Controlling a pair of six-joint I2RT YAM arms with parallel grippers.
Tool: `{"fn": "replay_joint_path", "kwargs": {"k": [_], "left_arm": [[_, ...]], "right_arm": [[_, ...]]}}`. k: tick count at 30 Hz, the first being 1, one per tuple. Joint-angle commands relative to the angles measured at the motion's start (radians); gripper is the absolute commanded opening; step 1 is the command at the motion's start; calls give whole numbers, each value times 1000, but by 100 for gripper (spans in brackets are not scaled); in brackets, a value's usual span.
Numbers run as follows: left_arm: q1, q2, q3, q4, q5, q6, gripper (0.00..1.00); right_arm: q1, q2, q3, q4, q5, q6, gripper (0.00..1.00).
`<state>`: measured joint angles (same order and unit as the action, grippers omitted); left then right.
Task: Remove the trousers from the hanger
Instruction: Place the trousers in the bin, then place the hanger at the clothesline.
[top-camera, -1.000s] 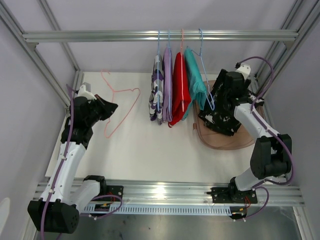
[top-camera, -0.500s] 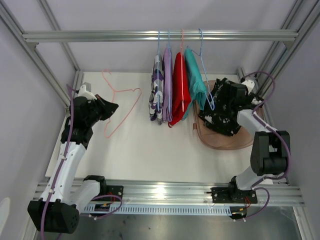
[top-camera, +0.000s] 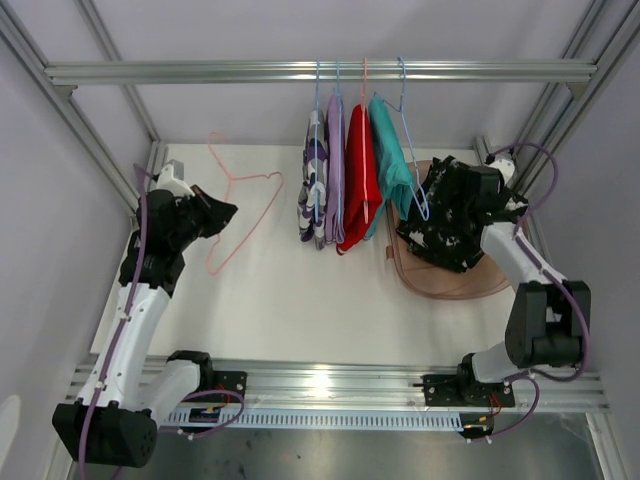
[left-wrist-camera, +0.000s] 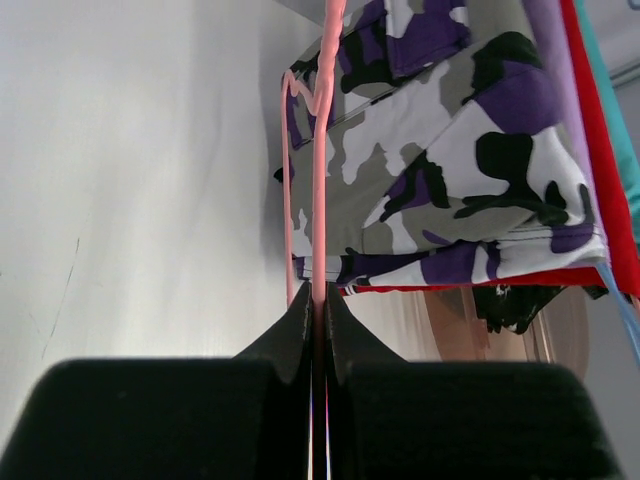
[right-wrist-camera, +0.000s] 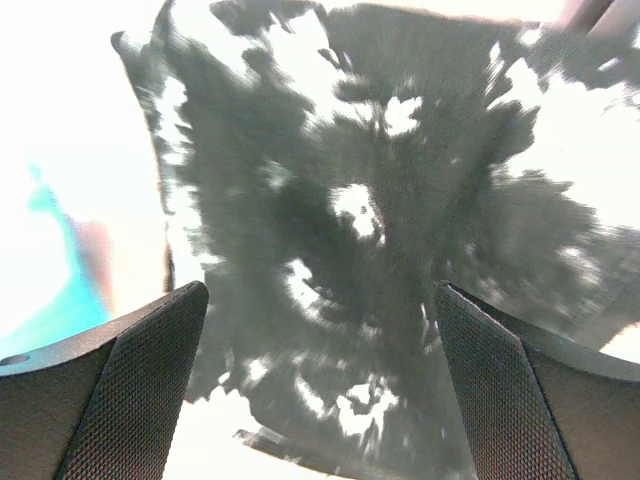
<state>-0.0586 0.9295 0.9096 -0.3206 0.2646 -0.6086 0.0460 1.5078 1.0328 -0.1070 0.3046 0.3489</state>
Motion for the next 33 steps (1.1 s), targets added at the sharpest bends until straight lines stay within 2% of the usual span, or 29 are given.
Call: {"fn": "replay_joint_path", "kwargs": {"k": [1,7,10,12,15,18,21,33], "left_arm": [[-39,-35,84,-8,-54,88,0],[-154,-89,176,-96,-224,206,1],[-248,-139,209,-129,-324,271,1],[-274,-184,238,-149,-363,285,0],[-277,-178,299,-227,-427,319,0],[-277,-170,356,-238,-484,378,1],[-277,-138,408,-256,-521,392,0],[-277,38,635,-259,-493,391,1]], "right_arm": [[12,-132,44,-68,-33,18,99],[100,-218,1,-117,-18,-24,99],[120,-231,-29,-122,-39,-10,99],[135,-244,-45,-109,-54,-4,99],[147,-261,-74,-91,-87,7,99],[160,-271,-88,-76,-97,-2,99],[170,-273,-100,-69,-93,-25,99],[181,-248,-109,-40,-117,-53,99]]}}
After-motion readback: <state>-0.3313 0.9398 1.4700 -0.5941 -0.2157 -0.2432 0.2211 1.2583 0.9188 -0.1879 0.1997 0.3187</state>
